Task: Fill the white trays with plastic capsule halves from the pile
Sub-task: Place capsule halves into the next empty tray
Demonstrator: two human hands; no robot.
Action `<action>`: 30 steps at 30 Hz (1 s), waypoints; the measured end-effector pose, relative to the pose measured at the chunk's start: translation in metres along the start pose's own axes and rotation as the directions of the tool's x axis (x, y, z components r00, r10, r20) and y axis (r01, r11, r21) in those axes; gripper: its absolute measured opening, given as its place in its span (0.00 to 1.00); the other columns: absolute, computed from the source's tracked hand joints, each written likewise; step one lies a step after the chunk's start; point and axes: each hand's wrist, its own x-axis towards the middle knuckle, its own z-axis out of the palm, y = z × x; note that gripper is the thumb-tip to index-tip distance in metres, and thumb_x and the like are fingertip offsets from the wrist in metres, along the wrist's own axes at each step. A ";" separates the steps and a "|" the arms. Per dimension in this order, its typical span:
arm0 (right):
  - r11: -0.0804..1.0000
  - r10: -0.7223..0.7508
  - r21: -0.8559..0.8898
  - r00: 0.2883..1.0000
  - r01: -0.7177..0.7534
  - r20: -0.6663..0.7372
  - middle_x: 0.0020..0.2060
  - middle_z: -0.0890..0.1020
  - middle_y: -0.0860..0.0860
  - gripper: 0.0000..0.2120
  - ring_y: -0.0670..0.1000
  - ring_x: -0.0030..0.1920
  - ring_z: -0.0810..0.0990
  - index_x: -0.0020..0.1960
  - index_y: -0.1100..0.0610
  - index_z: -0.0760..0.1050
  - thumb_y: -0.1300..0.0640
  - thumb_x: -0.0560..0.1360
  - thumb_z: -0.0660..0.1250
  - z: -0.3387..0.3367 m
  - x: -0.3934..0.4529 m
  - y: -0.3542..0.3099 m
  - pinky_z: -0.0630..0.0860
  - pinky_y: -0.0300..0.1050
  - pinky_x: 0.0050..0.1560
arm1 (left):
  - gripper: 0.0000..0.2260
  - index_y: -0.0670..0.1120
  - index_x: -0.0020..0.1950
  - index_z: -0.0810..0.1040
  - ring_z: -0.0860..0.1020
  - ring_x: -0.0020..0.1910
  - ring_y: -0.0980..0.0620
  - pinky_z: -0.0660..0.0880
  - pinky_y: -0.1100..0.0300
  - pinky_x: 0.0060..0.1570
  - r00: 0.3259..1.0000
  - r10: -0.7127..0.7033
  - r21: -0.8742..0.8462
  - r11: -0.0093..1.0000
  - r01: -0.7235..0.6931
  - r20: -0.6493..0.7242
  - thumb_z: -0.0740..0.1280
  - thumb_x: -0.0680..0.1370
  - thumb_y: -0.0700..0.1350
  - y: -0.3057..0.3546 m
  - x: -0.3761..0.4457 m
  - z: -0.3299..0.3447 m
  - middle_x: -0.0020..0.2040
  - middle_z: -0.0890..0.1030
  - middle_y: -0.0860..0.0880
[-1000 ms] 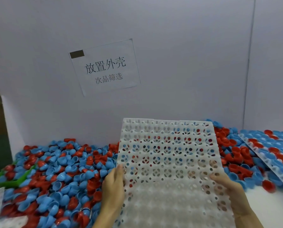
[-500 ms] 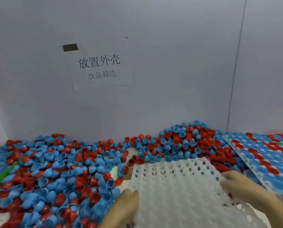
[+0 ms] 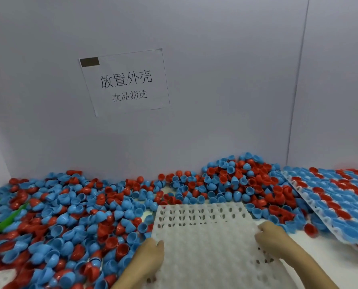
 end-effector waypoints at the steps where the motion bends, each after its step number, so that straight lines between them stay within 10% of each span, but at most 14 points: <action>1: 1.000 0.011 -0.005 0.999 -0.011 -0.043 0.45 0.78 0.53 0.09 0.49 0.42 0.78 0.55 0.61 0.73 0.63 0.78 0.58 -0.001 0.002 -0.005 0.71 0.37 0.32 | 0.18 0.42 0.73 0.70 0.74 0.68 0.48 0.69 0.60 0.63 1.000 0.001 -0.010 1.000 -0.002 -0.004 0.54 0.87 0.48 0.003 0.004 0.002 0.71 0.74 0.44; 6: 0.991 0.046 -0.117 0.980 -0.070 -0.196 0.57 0.77 0.53 0.15 0.52 0.53 0.78 0.63 0.57 0.71 0.59 0.77 0.61 -0.001 0.006 -0.017 0.79 0.46 0.55 | 0.25 0.40 0.80 0.56 0.69 0.73 0.46 0.66 0.57 0.70 0.997 0.028 0.080 0.997 -0.022 -0.068 0.55 0.86 0.51 0.007 0.009 0.016 0.76 0.69 0.44; 10: 0.986 -0.165 -0.017 0.934 0.168 -0.317 0.63 0.75 0.54 0.15 0.53 0.60 0.75 0.64 0.54 0.74 0.56 0.79 0.61 0.009 0.014 -0.032 0.75 0.50 0.63 | 0.30 0.45 0.80 0.53 0.66 0.74 0.47 0.67 0.55 0.69 0.976 0.104 0.276 0.960 -0.049 -0.191 0.58 0.83 0.57 0.005 0.005 0.023 0.77 0.63 0.45; 18: 0.937 -0.338 -0.106 0.941 0.333 -0.027 0.81 0.49 0.47 0.26 0.59 0.80 0.42 0.79 0.40 0.54 0.40 0.82 0.52 0.059 0.022 -0.085 0.45 0.69 0.75 | 0.29 0.61 0.82 0.47 0.48 0.81 0.55 0.51 0.54 0.77 0.929 0.369 0.483 0.819 -0.310 -0.031 0.52 0.82 0.64 0.013 0.013 0.041 0.83 0.43 0.55; 24: 0.951 -0.301 -0.110 0.947 0.290 -0.114 0.77 0.60 0.43 0.22 0.52 0.76 0.58 0.71 0.40 0.69 0.38 0.79 0.52 0.069 0.023 -0.087 0.51 0.63 0.72 | 0.28 0.60 0.79 0.54 0.60 0.74 0.51 0.61 0.52 0.70 0.920 0.381 0.577 0.773 -0.264 -0.091 0.50 0.80 0.66 0.031 0.033 0.018 0.75 0.58 0.53; 30: 0.963 -0.260 0.005 0.936 0.268 -0.236 0.66 0.72 0.39 0.18 0.47 0.67 0.68 0.67 0.37 0.72 0.41 0.80 0.52 0.064 0.026 -0.093 0.60 0.52 0.62 | 0.36 0.68 0.78 0.48 0.49 0.81 0.46 0.66 0.40 0.71 0.737 0.647 0.332 0.750 -0.572 -0.193 0.65 0.76 0.65 0.120 0.095 0.022 0.80 0.44 0.58</action>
